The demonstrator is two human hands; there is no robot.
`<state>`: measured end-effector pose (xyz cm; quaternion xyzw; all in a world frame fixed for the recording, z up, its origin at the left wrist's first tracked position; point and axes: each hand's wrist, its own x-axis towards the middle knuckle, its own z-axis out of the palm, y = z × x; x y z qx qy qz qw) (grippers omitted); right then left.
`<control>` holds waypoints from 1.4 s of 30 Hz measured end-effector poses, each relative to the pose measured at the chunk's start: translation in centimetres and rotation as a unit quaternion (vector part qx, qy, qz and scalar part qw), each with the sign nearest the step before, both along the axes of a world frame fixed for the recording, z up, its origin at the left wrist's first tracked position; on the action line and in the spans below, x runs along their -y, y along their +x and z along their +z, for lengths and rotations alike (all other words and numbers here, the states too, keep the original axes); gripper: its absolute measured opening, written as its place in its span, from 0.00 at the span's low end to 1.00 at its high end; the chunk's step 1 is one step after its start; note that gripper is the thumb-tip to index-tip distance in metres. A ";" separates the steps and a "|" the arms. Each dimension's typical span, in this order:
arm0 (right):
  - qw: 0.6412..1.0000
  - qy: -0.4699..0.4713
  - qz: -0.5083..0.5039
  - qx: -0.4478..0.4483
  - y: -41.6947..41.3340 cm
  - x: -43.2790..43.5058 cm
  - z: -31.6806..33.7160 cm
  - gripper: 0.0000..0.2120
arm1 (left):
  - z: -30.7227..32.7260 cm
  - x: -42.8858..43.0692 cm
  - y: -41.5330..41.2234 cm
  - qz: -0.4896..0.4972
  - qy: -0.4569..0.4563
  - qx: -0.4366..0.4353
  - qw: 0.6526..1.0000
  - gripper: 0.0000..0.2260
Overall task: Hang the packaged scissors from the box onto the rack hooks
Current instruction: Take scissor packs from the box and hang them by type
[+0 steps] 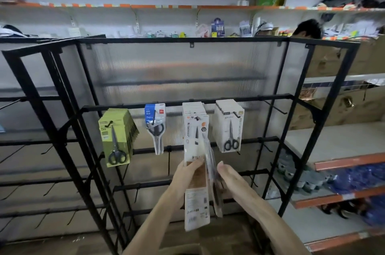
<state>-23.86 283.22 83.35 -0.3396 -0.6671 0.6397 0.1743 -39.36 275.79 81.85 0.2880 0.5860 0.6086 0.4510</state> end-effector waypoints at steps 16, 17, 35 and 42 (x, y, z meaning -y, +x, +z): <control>0.977 0.050 -0.206 -0.022 1.5 -7.4 -0.5 0.09 | 0.5 -5.3 -0.4 0.007 -0.032 -0.059 0.998 0.15; 0.976 0.061 -0.208 -0.011 1.7 -8.1 -0.6 0.15 | 0.2 -5.8 -0.6 0.014 -0.033 -0.058 0.998 0.16; 0.978 0.056 -0.201 -0.018 -0.3 -20.8 -2.7 0.12 | -0.7 -12.3 0.1 0.115 -0.060 -0.092 0.987 0.17; 0.984 0.039 -0.170 -0.018 -2.0 -23.8 -4.4 0.15 | -1.0 -13.9 0.6 0.154 -0.112 -0.123 0.974 0.18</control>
